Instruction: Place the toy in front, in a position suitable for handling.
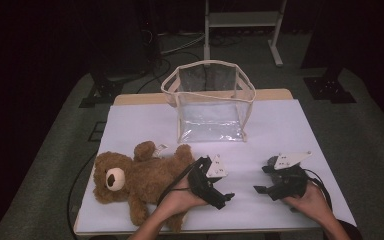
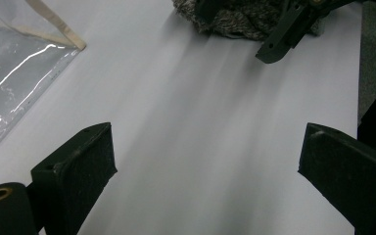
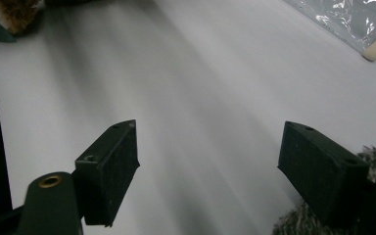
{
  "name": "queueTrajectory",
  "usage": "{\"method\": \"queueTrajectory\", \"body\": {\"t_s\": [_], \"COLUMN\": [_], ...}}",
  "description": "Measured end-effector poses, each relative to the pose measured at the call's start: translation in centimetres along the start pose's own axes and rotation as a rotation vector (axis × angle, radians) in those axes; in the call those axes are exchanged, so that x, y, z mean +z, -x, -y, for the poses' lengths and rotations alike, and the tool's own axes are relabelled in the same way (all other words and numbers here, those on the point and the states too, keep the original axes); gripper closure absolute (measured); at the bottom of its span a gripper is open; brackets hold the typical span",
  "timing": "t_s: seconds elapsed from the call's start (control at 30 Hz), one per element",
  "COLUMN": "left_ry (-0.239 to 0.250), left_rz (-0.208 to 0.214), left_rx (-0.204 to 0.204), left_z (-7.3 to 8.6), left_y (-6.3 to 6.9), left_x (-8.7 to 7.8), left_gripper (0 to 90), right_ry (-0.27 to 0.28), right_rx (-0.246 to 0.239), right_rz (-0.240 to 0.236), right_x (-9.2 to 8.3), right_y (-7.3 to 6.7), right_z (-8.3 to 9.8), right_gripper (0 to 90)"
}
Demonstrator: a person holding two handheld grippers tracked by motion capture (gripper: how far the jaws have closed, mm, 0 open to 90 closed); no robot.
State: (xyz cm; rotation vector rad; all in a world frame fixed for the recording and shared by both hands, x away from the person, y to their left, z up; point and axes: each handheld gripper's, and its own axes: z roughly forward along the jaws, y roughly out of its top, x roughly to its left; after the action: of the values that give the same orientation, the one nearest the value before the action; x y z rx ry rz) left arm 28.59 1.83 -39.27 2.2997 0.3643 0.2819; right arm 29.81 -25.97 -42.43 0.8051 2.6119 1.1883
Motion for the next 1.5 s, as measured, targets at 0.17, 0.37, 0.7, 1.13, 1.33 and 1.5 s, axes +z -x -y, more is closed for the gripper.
{"method": "queueTrajectory", "body": {"t_s": [0.17, 0.37, 0.7, 1.13, 1.33, 1.5], "left_ry": [0.007, 0.017, 0.05, 0.087, 0.099, 0.065], "left_rz": [0.011, 0.022, 0.01, -0.083, -0.093, -0.127], "left_rx": [0.015, 0.029, 0.049, 0.056, 0.055, 0.057], "left_z": [-0.3, -0.6, -1.0, -0.4, 0.4, 1.5], "left_y": [-0.2, -0.3, -1.6, -6.0, -7.3, -8.8], "left_x": [-0.4, -1.0, -4.3, -11.4, -13.5, -14.9], "left_gripper": [5.8, 6.0, 6.0, 6.0, 6.0, 6.1], "right_ry": [0.0, 0.0, -0.002, -0.008, -0.017, -0.019], "right_rx": [0.01, 0.013, 0.004, -0.003, -0.011, -0.017], "right_rz": [0.0, 0.005, 0.003, -0.003, -0.009, -0.013], "right_x": [-0.1, -0.2, -0.1, 0.2, 0.5, 0.6], "right_y": [0.1, 0.0, -0.2, -0.5, -0.7, -0.9], "right_z": [0.3, 0.3, 0.0, -0.2, -0.4, -0.5], "right_gripper": [21.3, 21.3, 21.2, 21.2, 21.2, 21.2]}}
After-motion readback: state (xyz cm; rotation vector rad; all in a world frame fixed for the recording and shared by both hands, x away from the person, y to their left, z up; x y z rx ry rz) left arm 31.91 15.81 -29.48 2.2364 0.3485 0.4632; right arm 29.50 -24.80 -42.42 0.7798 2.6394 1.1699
